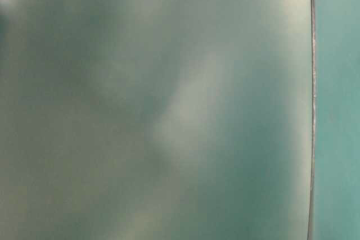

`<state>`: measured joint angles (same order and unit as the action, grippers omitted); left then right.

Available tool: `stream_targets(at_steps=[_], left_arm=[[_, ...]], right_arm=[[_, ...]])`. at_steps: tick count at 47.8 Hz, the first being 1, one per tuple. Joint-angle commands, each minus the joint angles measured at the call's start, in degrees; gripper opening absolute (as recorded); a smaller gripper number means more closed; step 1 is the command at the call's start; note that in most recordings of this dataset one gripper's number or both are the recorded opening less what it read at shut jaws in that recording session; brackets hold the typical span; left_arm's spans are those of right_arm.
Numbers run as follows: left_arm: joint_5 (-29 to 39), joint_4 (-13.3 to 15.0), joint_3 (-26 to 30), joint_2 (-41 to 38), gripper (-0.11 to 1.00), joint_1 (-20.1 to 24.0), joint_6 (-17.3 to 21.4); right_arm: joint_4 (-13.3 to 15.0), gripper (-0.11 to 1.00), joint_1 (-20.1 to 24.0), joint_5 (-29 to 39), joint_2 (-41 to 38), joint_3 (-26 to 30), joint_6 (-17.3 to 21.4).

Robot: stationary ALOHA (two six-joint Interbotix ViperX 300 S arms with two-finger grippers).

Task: Hold the block with right arm and the cup with left arm, then put the block into the cup.
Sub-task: 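Open both grippers at their start positions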

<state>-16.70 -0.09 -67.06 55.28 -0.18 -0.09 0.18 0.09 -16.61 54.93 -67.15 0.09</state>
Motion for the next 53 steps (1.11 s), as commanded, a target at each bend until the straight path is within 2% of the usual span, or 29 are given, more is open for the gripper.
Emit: stream_targets(at_steps=[1, 2, 7, 18, 32, 37, 42, 53], left_arm=[[3.96, -0.26, 0.88, -0.44, -0.01, 0.18, -0.70], [4.83, -0.26, 0.97, -0.44, -0.01, 0.18, -0.88], [8.26, -0.26, 1.23, -0.44, 0.14, 0.18, -1.85], [13.36, -0.26, 1.32, -0.44, 0.14, 0.09, -2.55], [18.72, -0.44, 1.49, -0.44, 0.14, -1.67, -2.37], [18.98, -0.44, 1.49, -0.44, 0.15, -2.02, -2.37], [19.07, -0.44, 1.58, -0.44, 0.20, -2.20, -2.37], [20.74, -0.44, 1.58, -0.53, 0.45, -2.20, -2.46]], right_arm=[[-0.35, 0.00, 0.26, 0.09, -0.44, 1.32, 0.35], [-0.35, 0.00, 0.26, 0.53, -0.62, 1.58, 0.44], [-0.35, 0.00, 0.26, 4.66, -2.20, 3.08, 1.41], [-0.35, 0.00, 0.26, 14.77, -5.80, 6.50, 4.13], [-0.35, 0.01, 0.26, 21.18, -8.00, 9.40, 5.10], [-0.35, 0.07, 0.35, 22.94, -8.79, 10.46, 6.15], [-0.35, 0.18, 0.70, 24.61, -9.67, 11.25, 7.65], [-0.35, 0.35, 2.20, 25.93, -12.22, 12.48, 10.72]])
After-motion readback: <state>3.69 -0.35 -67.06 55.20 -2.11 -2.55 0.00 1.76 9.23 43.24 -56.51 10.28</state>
